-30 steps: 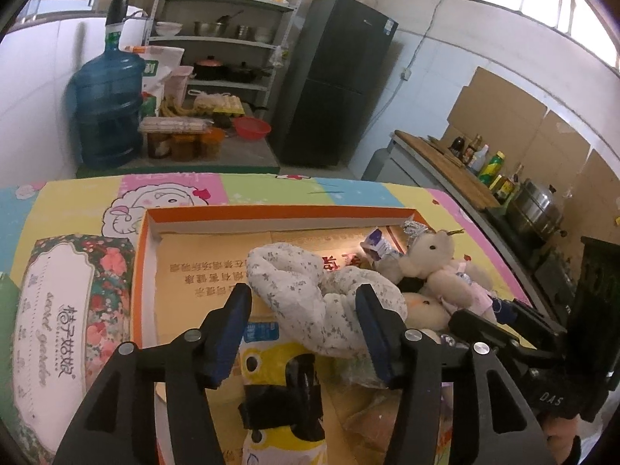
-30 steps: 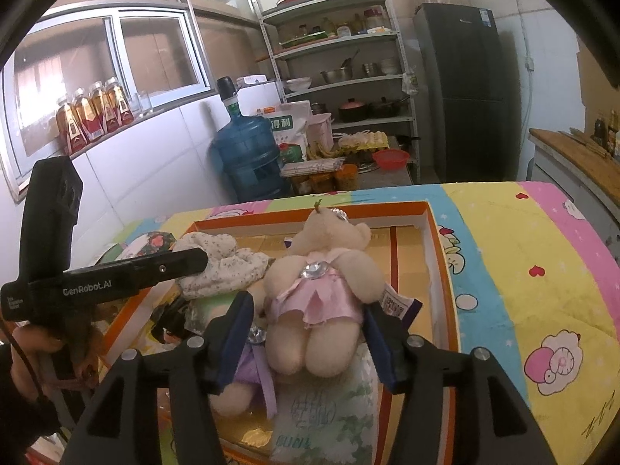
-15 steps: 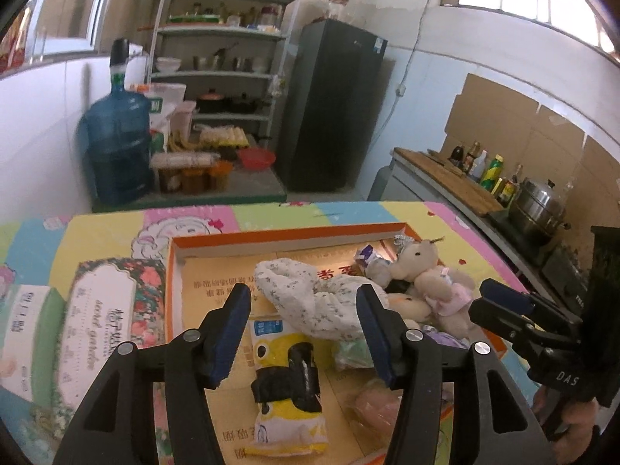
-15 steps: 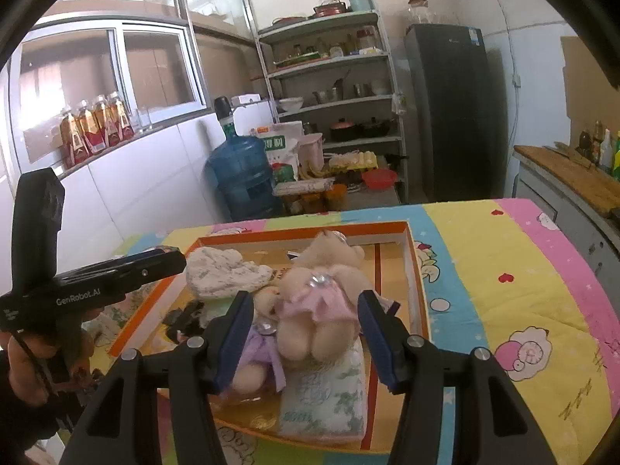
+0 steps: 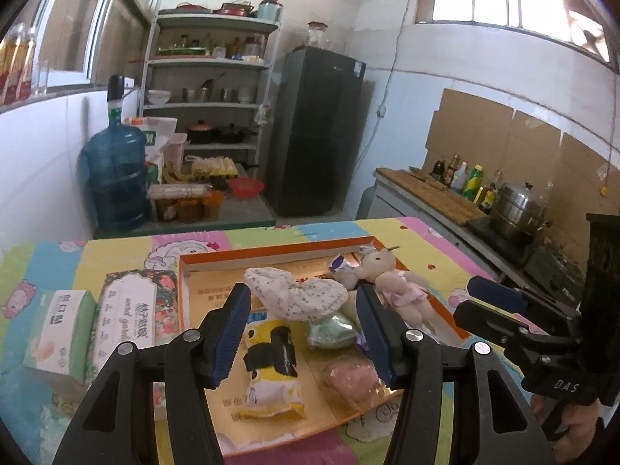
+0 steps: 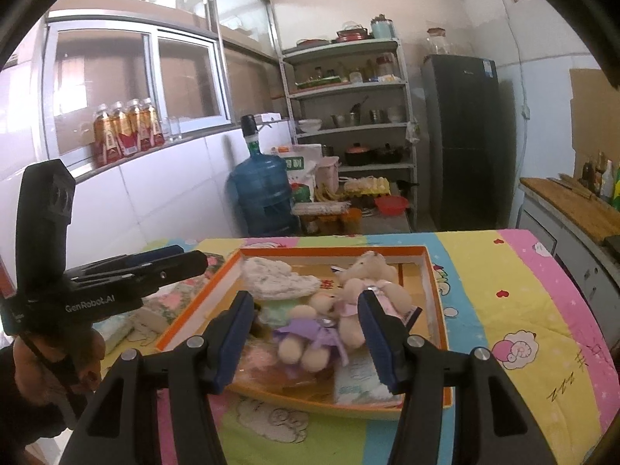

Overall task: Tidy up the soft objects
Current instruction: 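Open both tools to drop the scrunchie and bear into the box, then pull both tools back from the box toward the leopard scrunchie and wipes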

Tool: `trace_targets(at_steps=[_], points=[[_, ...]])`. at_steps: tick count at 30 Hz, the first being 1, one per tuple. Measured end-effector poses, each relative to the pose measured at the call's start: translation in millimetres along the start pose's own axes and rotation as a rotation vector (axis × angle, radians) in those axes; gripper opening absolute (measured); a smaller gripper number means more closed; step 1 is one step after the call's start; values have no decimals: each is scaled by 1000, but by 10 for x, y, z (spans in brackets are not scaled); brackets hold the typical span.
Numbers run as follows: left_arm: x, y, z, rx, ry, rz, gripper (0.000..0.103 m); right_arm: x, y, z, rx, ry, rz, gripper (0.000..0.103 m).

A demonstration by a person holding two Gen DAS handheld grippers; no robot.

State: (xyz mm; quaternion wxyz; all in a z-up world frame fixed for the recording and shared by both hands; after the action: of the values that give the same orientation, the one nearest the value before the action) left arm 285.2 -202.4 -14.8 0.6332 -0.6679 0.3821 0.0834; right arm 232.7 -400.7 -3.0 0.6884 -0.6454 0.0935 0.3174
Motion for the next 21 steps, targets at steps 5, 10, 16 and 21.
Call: trace_targets(at_steps=[5, 10, 16, 21], points=[[-239, 70, -1, -7, 9, -24, 58, -119, 20, 155, -13, -10, -13, 56], [-502, 132, 52, -15, 5, -57, 58, -245, 25, 324, -31, -16, -27, 56], [-837, 227, 177, -29, -14, -99, 58, -405, 36, 519, -41, -31, -51, 56], [-1133, 397, 338, -48, -41, -131, 58, -494, 99, 727, -41, -55, -66, 56]])
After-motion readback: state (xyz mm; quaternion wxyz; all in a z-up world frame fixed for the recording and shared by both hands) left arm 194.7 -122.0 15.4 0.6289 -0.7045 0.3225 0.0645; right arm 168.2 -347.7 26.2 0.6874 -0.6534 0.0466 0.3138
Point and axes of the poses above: each gripper's, at about its wrist camera, not at the fingertips, and x roughly the way its jaws point, z to its left, y to its underside, the point moved 2 cm from there along x, roughly the way its jaws point, and after that the axes turned 7 degrees about z, right-handed, at the moved point
